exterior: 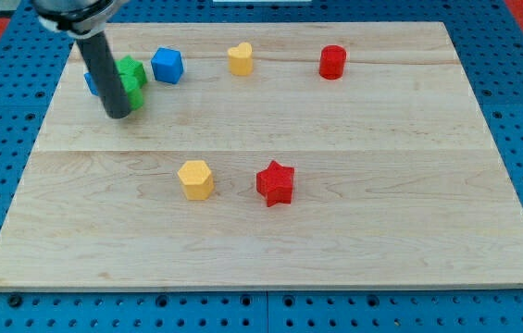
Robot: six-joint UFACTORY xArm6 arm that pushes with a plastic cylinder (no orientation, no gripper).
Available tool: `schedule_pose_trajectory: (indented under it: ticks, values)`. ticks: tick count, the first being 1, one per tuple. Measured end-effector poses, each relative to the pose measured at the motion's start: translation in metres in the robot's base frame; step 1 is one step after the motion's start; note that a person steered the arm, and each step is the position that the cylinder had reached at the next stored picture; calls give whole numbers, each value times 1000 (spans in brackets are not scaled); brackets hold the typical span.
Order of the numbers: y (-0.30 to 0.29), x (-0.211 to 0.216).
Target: Push the yellow heart close to the bottom left of the red circle
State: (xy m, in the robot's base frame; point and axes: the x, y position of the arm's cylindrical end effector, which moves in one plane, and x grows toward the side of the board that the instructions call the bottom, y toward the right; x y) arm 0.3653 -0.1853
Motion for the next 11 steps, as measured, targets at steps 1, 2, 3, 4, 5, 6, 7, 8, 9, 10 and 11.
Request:
schedule_pose_trajectory:
  ticks: [1, 2, 3, 4, 5, 6, 7, 8, 9, 10, 11]
  values:
    - [35, -2]
    - [114, 10]
    - [113, -42]
    - [112, -86]
    - [125, -104]
    - [157, -120]
    - [199, -105]
    - [155, -104]
    - [130, -91]
    - [181, -80]
    - [224, -80]
